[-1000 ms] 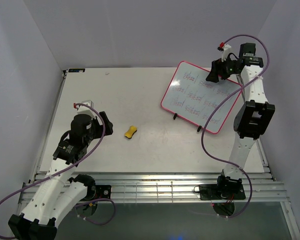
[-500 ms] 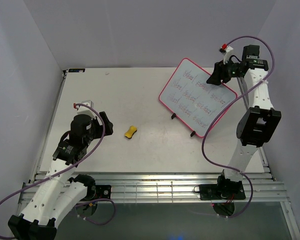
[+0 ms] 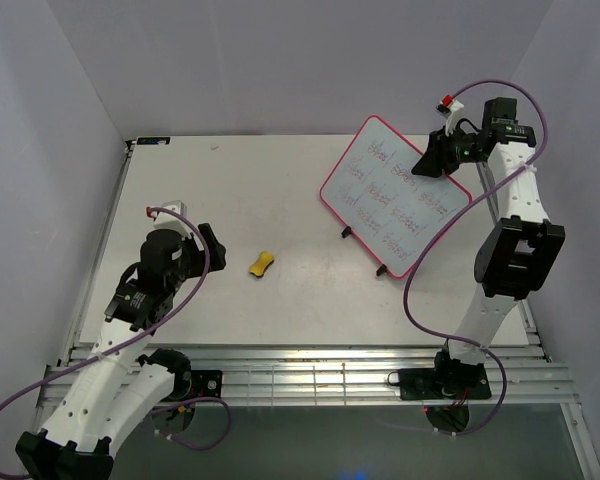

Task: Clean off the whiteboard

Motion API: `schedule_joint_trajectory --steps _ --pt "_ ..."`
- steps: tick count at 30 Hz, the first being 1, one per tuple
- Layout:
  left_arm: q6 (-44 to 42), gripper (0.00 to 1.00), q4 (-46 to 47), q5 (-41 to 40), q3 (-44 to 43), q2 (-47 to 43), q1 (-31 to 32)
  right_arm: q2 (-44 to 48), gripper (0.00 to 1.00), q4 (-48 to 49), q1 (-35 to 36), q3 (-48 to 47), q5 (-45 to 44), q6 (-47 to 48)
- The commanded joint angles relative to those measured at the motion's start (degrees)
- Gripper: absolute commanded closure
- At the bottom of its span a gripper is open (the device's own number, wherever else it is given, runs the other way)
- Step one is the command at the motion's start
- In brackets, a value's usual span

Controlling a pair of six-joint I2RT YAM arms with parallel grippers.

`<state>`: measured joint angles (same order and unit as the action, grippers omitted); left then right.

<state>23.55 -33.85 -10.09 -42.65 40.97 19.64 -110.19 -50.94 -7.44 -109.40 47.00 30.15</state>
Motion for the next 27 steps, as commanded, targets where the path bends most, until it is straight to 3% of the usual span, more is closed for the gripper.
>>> schedule_joint_trajectory --steps 1,14,16,21,27 --pt "0.2 0.02 1.1 -0.4 0.3 -0.7 0.2 1.8 0.55 -2.9 1.1 0.9 4.3 -0.6" --pt "0.2 0.02 1.1 -0.3 0.4 -0.8 0.2 4.5 0.66 -2.8 0.8 1.6 5.6 -0.4" --pt "0.2 0.02 1.1 -0.3 0.3 -0.9 0.3 5.5 0.77 -2.5 0.8 1.9 5.6 -0.4" --pt "0.2 0.02 1.1 -0.2 0.4 -1.2 0.3 7.9 0.92 -0.9 0.8 4.3 5.3 -1.1" --pt "0.4 0.02 1.1 -0.3 0.5 -1.8 0.3 10.3 0.92 1.2 0.8 6.6 5.6 -4.2"
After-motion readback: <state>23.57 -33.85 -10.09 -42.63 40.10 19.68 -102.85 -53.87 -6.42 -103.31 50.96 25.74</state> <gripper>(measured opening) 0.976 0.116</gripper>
